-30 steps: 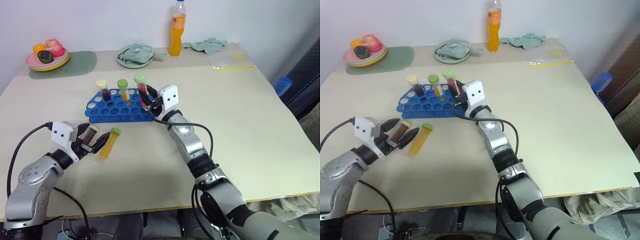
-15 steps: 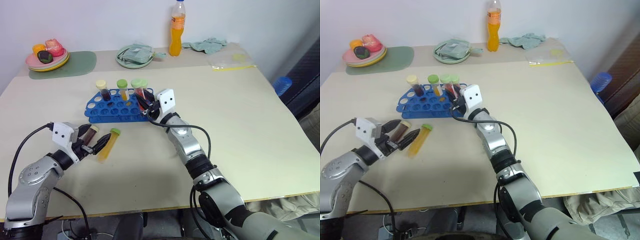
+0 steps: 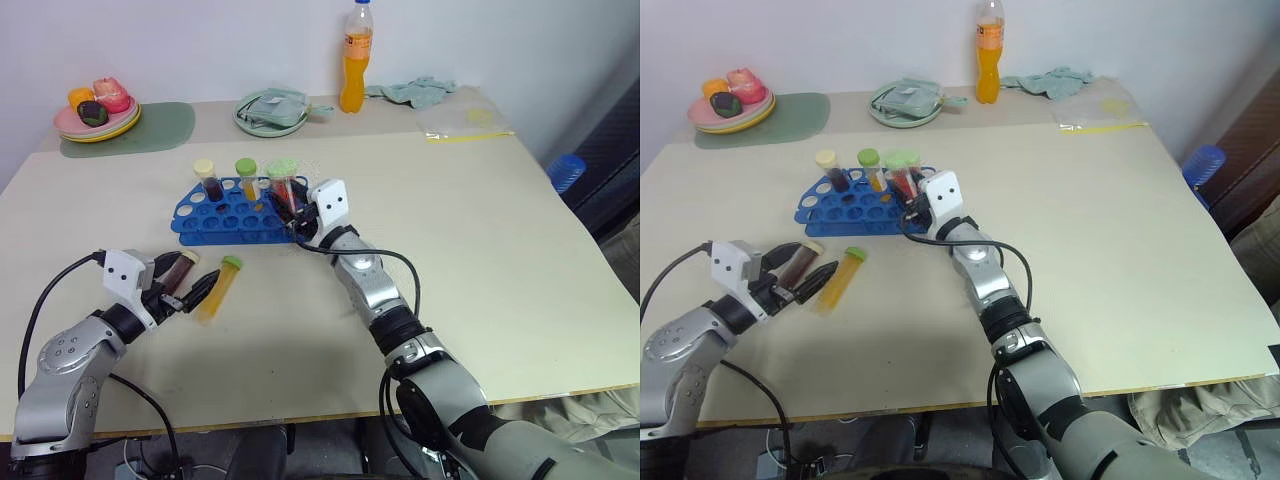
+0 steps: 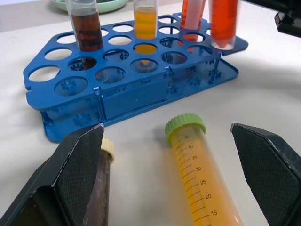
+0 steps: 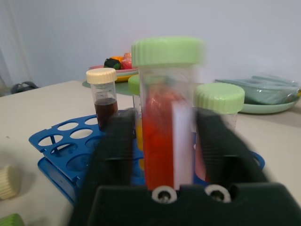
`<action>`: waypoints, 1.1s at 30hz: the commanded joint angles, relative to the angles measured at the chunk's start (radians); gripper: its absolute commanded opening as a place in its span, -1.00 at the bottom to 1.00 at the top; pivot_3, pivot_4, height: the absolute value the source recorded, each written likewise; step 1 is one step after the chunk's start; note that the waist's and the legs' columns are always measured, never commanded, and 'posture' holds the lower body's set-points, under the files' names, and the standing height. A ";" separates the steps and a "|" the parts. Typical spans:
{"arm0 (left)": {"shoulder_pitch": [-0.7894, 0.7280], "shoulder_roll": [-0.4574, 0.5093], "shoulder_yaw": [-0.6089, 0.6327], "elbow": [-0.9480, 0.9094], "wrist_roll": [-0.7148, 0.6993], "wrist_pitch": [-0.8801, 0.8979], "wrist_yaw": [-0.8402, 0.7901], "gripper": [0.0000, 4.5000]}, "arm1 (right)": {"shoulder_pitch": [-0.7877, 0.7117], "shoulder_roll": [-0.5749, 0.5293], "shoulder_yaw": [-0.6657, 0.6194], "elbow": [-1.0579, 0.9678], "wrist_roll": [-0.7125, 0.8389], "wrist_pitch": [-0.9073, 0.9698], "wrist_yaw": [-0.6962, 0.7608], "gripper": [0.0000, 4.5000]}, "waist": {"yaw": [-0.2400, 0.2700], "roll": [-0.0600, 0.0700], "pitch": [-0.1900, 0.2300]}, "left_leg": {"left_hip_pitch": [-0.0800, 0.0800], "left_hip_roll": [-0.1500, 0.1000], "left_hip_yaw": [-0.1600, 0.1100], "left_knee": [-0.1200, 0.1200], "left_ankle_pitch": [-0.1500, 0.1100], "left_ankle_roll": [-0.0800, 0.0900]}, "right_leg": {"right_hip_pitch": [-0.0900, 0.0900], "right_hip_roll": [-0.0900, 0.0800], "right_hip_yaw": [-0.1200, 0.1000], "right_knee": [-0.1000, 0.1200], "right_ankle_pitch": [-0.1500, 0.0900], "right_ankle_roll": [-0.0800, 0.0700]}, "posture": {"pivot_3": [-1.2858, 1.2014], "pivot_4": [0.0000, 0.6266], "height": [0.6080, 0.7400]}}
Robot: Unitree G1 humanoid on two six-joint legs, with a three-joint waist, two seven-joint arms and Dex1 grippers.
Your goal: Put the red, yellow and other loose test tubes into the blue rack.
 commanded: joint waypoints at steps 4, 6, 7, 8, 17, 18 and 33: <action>0.011 0.002 0.036 0.018 0.010 -0.036 0.009 1.00 | 0.055 -0.007 0.000 -0.235 0.022 -0.009 0.031 0.99 | 0.000 0.000 0.000 | 0.000 0.000 0.000 0.000 0.000 0.000 | 0.000 0.000 0.000 0.000 0.000 0.000 | 0.03 -0.52 1.00; 0.007 0.012 0.043 0.008 0.012 -0.024 0.021 1.00 | 0.079 -0.030 0.004 -0.322 0.027 0.023 0.048 0.99 | 0.001 0.000 0.000 | 0.000 0.000 0.000 0.000 0.000 0.000 | 0.000 0.000 0.000 0.000 0.000 0.000 | 0.03 -0.52 1.00; -0.001 0.021 0.048 -0.002 0.004 -0.001 0.029 1.00 | 0.092 -0.044 0.005 -0.367 0.032 0.044 0.057 0.99 | 0.002 0.000 0.000 | 0.000 0.000 0.000 0.000 0.000 0.000 | 0.000 0.000 0.000 0.000 0.000 0.000 | 0.03 -0.52 1.00; -0.016 0.038 0.048 -0.016 -0.005 0.039 0.037 1.00 | 0.105 -0.062 0.006 -0.416 0.037 0.070 0.070 0.99 | 0.002 0.000 0.000 | 0.000 0.000 0.000 0.000 0.000 0.000 | 0.000 0.000 0.000 0.000 0.000 0.000 | 0.03 -0.52 1.00; -0.278 0.296 -0.084 -0.279 -0.086 0.623 0.173 1.00 | 0.210 -0.296 -0.005 -0.760 0.126 0.303 0.242 0.99 | 0.006 0.000 0.001 | -0.001 -0.001 -0.002 0.000 0.000 0.000 | 0.001 0.000 -0.001 0.000 0.000 0.000 | 0.03 -0.52 1.00; -0.332 0.316 -0.102 -0.290 -0.108 0.736 0.202 1.00 | 0.222 -0.334 -0.005 -0.800 0.150 0.344 0.276 0.99 | 0.004 0.000 0.001 | -0.001 -0.001 -0.002 0.001 0.000 0.000 | 0.001 0.000 -0.001 0.000 0.000 0.000 | 0.03 -0.52 1.00; -0.776 0.310 -0.413 -0.044 -0.604 1.278 0.762 1.00 | 0.388 -0.733 -0.017 -1.125 0.357 0.662 0.569 0.99 | 0.009 -0.001 0.002 | 0.000 -0.001 -0.001 0.002 -0.001 0.002 | 0.003 -0.001 -0.001 0.000 -0.001 0.002 | 0.03 -0.52 1.00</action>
